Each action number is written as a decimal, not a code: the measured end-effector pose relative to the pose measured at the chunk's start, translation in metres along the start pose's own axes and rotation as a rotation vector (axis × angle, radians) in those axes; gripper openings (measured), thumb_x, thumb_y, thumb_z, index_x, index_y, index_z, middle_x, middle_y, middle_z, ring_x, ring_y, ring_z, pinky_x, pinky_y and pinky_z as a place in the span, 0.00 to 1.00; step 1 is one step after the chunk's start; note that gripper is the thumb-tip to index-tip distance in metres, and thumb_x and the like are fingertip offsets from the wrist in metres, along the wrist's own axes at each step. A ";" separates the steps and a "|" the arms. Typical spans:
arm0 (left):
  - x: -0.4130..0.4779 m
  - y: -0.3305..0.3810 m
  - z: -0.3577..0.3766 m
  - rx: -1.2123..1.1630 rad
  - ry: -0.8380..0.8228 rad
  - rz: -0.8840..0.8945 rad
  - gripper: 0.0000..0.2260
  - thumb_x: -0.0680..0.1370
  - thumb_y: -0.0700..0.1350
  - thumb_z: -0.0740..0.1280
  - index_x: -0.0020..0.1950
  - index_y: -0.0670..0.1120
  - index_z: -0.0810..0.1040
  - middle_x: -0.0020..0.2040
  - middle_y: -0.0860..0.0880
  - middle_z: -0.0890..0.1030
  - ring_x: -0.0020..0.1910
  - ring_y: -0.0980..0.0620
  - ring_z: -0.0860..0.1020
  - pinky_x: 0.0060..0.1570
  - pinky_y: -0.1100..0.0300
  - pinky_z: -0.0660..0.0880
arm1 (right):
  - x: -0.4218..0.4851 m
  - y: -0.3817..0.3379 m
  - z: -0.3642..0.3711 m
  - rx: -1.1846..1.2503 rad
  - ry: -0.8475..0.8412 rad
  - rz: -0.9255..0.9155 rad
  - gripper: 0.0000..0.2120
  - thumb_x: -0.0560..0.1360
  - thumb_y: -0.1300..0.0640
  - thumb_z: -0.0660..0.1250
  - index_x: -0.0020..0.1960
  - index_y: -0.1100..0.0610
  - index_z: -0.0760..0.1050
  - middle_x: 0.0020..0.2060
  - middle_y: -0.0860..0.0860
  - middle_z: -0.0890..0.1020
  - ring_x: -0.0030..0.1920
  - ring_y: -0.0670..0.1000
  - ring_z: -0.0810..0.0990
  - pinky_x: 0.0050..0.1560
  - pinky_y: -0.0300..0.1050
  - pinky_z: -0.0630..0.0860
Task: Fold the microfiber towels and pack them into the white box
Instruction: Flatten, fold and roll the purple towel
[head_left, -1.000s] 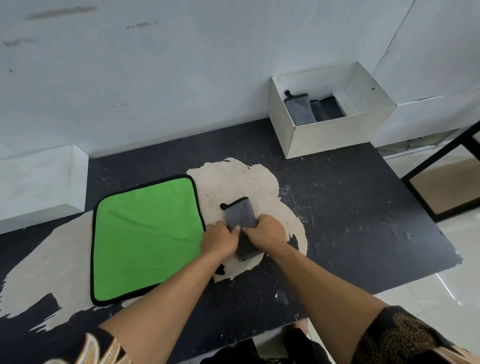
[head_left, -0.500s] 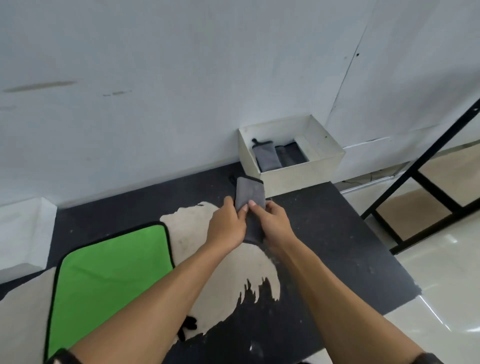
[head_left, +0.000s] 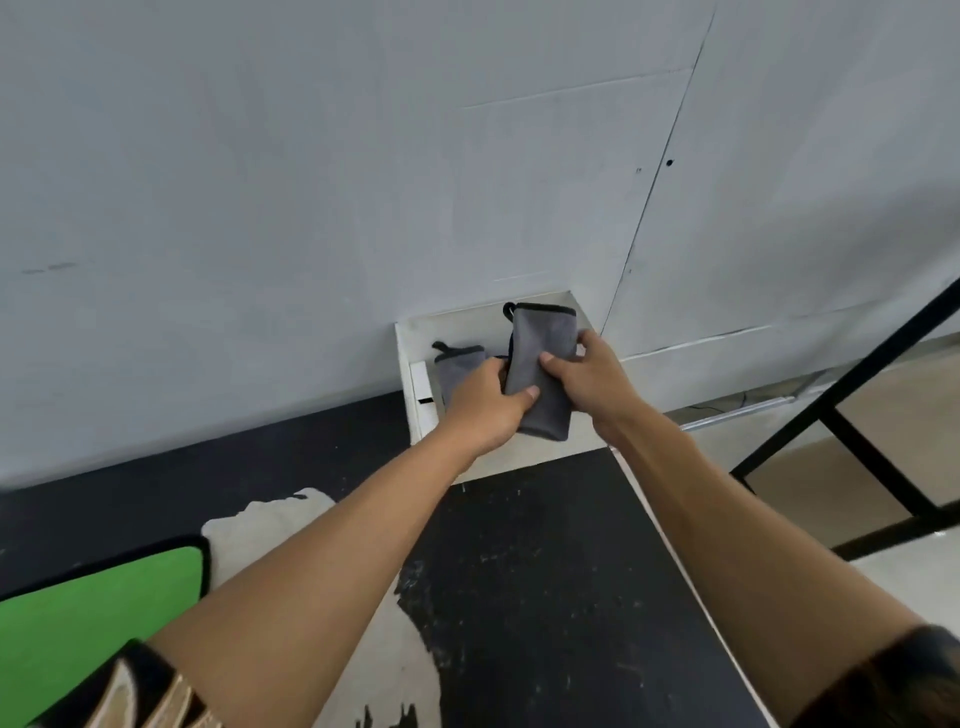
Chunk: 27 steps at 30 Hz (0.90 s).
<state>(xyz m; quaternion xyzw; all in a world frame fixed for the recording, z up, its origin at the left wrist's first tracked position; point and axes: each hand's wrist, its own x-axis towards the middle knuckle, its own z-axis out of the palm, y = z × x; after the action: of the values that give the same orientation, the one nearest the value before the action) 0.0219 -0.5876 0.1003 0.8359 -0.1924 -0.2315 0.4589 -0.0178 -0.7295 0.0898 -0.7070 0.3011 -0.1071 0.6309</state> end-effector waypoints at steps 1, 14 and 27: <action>0.012 0.001 0.005 -0.038 0.013 -0.026 0.12 0.78 0.48 0.68 0.60 0.49 0.73 0.54 0.50 0.81 0.53 0.49 0.80 0.56 0.48 0.78 | 0.014 -0.004 -0.005 -0.053 -0.014 0.002 0.12 0.77 0.59 0.69 0.58 0.54 0.72 0.52 0.54 0.82 0.52 0.55 0.82 0.53 0.58 0.81; 0.152 -0.041 0.063 -0.278 0.034 -0.446 0.13 0.78 0.47 0.69 0.59 0.42 0.78 0.53 0.44 0.83 0.53 0.44 0.80 0.57 0.48 0.79 | 0.110 -0.004 -0.002 -1.189 -0.120 -0.263 0.16 0.75 0.62 0.66 0.62 0.61 0.71 0.60 0.60 0.74 0.58 0.61 0.77 0.51 0.48 0.73; 0.198 -0.058 0.112 -0.268 -0.040 -0.395 0.15 0.76 0.45 0.68 0.60 0.40 0.75 0.55 0.41 0.82 0.52 0.45 0.81 0.54 0.48 0.80 | 0.124 0.021 -0.041 -0.894 0.104 -0.478 0.12 0.78 0.59 0.63 0.60 0.57 0.75 0.51 0.54 0.80 0.49 0.56 0.79 0.44 0.45 0.69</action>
<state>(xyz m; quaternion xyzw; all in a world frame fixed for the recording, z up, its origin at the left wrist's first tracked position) 0.1272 -0.7401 -0.0437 0.7843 -0.0018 -0.3568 0.5075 0.0527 -0.8339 0.0491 -0.9507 0.1783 -0.1442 0.2089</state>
